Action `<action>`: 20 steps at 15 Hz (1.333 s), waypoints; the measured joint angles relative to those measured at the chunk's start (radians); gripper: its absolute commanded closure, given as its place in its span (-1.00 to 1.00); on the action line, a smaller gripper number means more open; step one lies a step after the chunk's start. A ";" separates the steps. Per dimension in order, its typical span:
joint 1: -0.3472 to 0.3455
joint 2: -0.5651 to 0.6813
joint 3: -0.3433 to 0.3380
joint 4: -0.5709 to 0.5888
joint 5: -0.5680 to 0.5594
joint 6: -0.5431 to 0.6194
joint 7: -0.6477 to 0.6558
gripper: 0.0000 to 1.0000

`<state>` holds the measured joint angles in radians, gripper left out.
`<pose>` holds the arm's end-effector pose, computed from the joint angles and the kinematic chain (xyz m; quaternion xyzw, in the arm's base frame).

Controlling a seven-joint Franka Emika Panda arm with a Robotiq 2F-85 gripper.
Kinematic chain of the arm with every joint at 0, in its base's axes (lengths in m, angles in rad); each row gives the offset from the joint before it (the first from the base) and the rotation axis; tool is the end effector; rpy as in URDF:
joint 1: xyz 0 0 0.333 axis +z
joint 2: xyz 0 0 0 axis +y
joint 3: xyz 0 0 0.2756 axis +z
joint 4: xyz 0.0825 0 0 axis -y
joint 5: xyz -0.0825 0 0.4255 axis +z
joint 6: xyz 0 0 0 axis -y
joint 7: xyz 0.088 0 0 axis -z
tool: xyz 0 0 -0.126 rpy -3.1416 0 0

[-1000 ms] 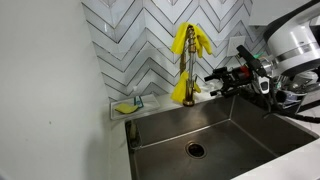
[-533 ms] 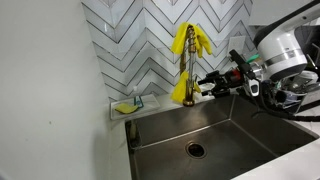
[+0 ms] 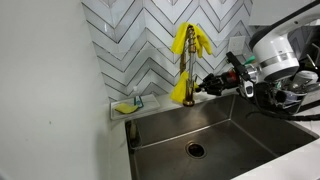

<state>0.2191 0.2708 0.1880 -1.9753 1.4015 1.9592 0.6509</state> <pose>0.5465 0.3229 0.2902 -0.6964 0.4132 0.3887 0.4395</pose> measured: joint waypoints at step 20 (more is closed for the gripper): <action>-0.057 -0.190 -0.068 -0.024 -0.072 0.002 0.001 0.99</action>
<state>0.1625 0.0811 0.1203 -1.9997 1.3296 1.9613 0.6518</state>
